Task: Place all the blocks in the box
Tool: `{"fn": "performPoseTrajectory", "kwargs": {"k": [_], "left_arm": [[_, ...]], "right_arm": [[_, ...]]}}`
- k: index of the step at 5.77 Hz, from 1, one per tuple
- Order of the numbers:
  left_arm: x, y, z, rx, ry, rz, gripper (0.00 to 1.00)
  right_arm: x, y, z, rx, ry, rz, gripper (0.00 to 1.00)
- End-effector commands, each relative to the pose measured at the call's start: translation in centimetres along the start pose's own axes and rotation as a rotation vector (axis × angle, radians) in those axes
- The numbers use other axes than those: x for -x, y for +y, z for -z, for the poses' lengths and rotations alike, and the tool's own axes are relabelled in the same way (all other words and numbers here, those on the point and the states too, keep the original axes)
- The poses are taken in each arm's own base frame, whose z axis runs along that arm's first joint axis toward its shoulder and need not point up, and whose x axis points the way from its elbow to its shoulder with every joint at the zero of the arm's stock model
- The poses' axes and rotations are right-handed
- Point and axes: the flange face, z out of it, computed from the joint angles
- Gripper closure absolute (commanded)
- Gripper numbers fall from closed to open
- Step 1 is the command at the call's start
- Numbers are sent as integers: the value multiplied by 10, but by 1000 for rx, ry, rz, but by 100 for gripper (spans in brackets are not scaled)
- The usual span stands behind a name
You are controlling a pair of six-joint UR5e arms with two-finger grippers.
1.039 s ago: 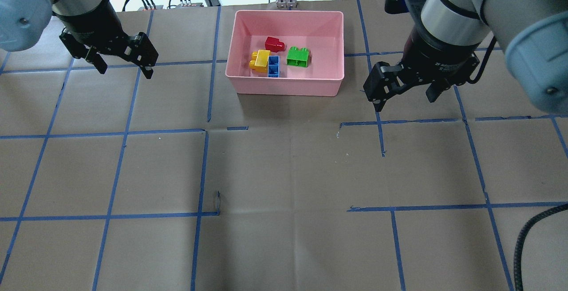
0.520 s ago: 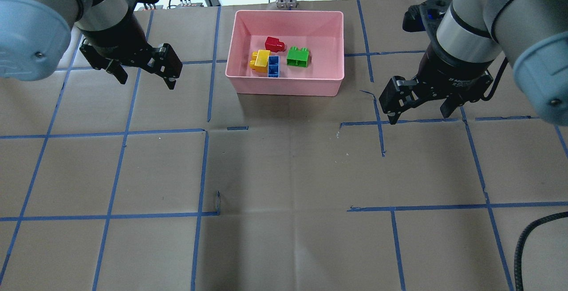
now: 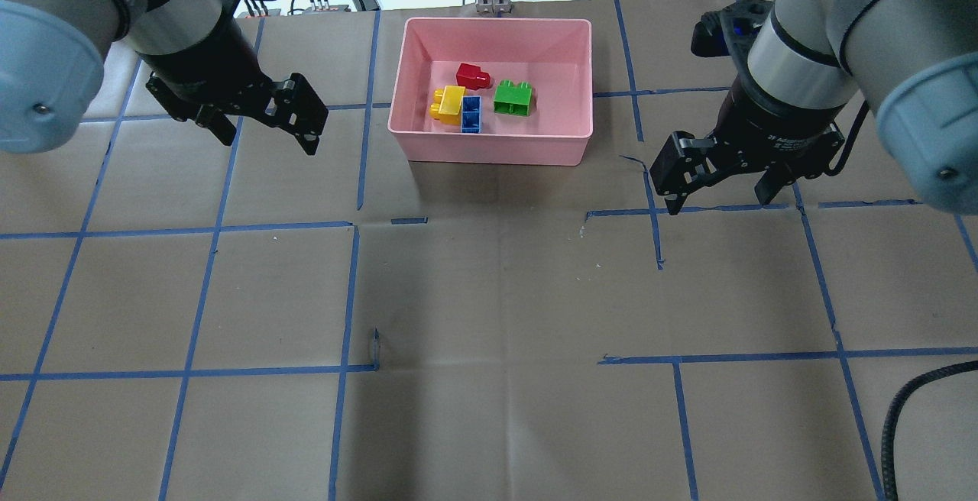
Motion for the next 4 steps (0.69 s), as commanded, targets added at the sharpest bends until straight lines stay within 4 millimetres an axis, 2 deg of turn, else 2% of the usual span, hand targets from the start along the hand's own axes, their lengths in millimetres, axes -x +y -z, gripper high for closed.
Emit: {"fn": "performPoseTrajectory", "kwargs": {"k": [1,4], "left_arm": [[32,-1,2,-5,1,3,0],[30,-1,1,1,3,9,0]], "right_arm": [[0,2,8,-16,2,0,0],[3,-2,-1,0,-31,0,0]]}}
